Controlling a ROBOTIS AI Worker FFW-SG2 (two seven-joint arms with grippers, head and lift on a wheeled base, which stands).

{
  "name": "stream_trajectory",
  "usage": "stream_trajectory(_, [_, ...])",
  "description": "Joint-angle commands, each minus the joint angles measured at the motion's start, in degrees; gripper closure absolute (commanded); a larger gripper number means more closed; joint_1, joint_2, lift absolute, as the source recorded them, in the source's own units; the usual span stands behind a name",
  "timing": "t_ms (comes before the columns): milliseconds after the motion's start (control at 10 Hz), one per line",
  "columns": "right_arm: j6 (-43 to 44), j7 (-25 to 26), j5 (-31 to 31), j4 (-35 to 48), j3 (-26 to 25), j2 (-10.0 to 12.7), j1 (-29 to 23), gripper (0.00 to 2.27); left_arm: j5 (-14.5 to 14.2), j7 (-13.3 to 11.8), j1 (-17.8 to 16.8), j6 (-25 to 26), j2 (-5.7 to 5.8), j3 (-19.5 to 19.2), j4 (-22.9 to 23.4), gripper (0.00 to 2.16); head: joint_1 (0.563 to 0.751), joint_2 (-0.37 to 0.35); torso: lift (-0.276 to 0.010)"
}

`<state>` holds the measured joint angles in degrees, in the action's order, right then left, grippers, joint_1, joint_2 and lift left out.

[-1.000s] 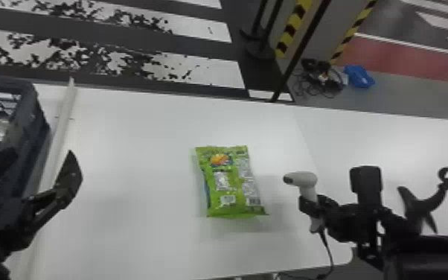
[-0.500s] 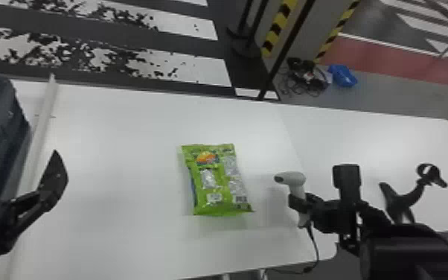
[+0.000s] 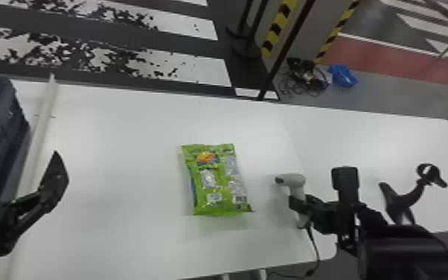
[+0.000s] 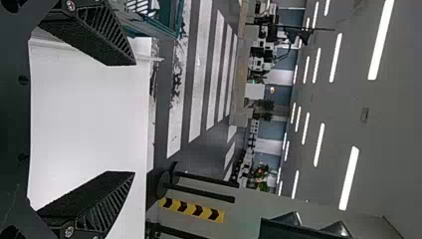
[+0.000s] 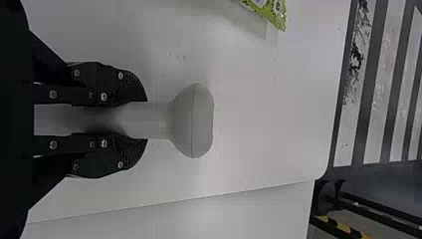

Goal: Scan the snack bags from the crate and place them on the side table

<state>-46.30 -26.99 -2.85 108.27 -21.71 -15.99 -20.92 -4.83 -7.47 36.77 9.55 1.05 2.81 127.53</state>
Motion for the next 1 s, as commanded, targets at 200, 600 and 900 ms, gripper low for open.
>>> stream_trajectory(200, [0.6,0.1,1.0,-0.4,0.0,0.0,-0.1,0.43,0.0,-0.1,0.2,-0.1,0.00,0.0,0.3,0.09,0.695,-0.350,-0.094])
stream_trajectory(600, [1.0,0.4,3.8,1.5,-1.9,0.4,-1.4,0.11,0.0,-0.1,0.2,-0.1,0.00,0.0,0.3,0.09,0.695,-0.350,-0.094])
stream_trajectory(900, [0.3,-3.1,15.7,8.2,-6.3,1.6,-5.0,0.11,0.0,-0.1,0.2,-0.1,-0.18,0.0,0.3,0.09,0.695,-0.350,-0.094])
